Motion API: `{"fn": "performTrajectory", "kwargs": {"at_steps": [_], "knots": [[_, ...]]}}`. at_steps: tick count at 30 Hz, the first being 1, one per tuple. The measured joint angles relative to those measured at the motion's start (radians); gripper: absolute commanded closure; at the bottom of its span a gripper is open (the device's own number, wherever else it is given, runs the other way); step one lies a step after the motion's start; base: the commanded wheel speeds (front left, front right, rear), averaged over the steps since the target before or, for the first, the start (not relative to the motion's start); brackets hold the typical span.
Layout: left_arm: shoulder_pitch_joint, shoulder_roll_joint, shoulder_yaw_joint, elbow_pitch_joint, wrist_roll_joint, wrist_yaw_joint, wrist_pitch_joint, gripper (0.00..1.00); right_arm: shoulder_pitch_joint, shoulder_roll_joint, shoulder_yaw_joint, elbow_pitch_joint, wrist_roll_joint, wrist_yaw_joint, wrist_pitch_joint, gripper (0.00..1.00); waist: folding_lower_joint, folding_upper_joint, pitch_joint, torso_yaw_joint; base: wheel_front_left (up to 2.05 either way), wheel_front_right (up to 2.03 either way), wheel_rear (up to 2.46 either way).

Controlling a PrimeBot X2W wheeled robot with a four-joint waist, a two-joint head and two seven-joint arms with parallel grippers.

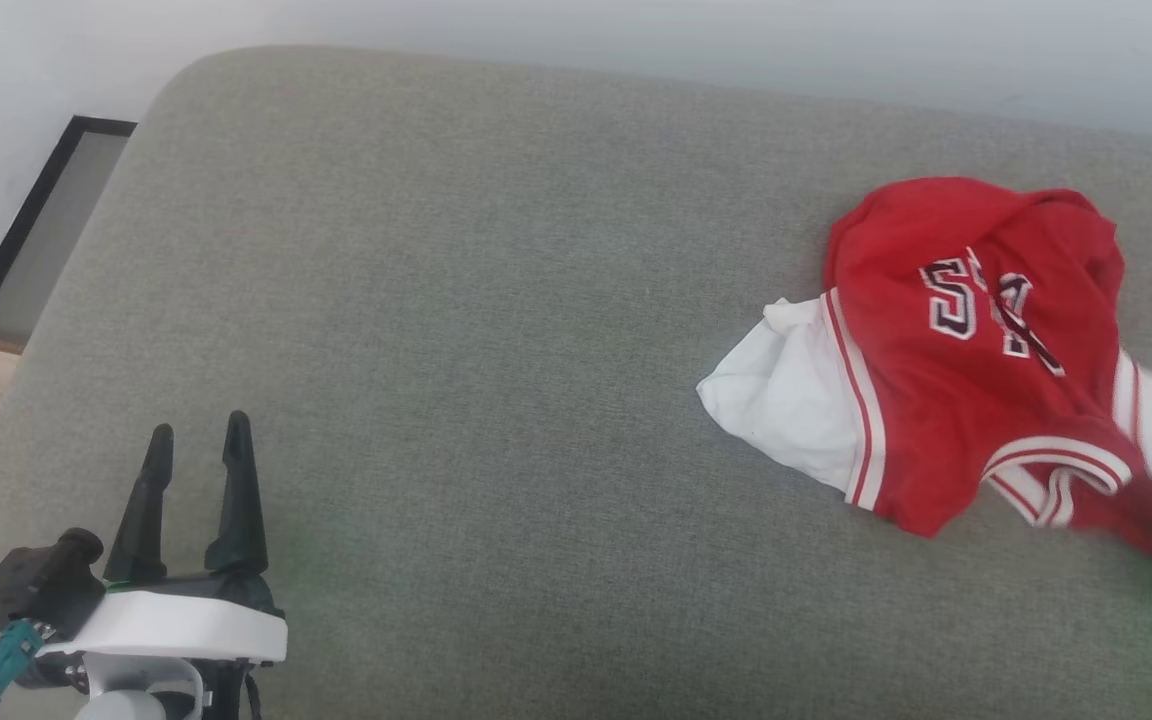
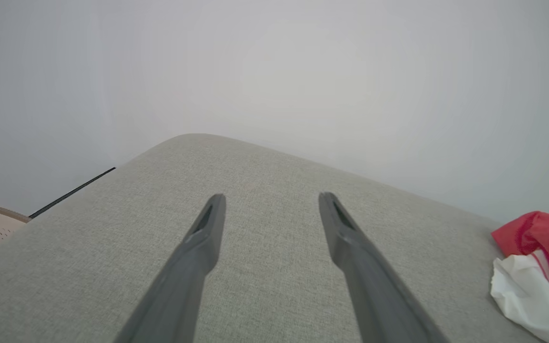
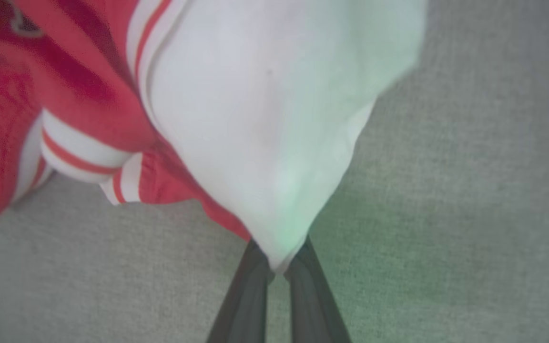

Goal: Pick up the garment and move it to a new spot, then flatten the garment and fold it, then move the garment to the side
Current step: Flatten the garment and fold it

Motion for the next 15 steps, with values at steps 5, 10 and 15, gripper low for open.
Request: {"fn": "performTrajectory", "kwargs": {"at_steps": [5,10,15], "knots": [[-0.001,0.007,-0.004,0.001,0.0,0.0,0.0,0.0,0.027,0.068,-0.06,0.052,-0.033,0.0,0.002,1.0,0.0,0.0,-0.002,-0.012,0.0,0.0,0.0],[-0.002,0.026,-0.011,0.006,0.004,0.0,0.0,0.0,-0.001,0.108,-0.05,0.075,-0.058,0.0,-0.01,0.0,0.0,0.0,-0.009,-0.034,0.0,0.0,0.0],[-0.003,0.058,-0.028,0.01,-0.001,0.0,0.0,0.0,-0.003,0.122,-0.016,0.063,-0.064,0.0,-0.025,0.0,0.0,0.0,-0.028,-0.06,0.0,0.0,0.0]]}}
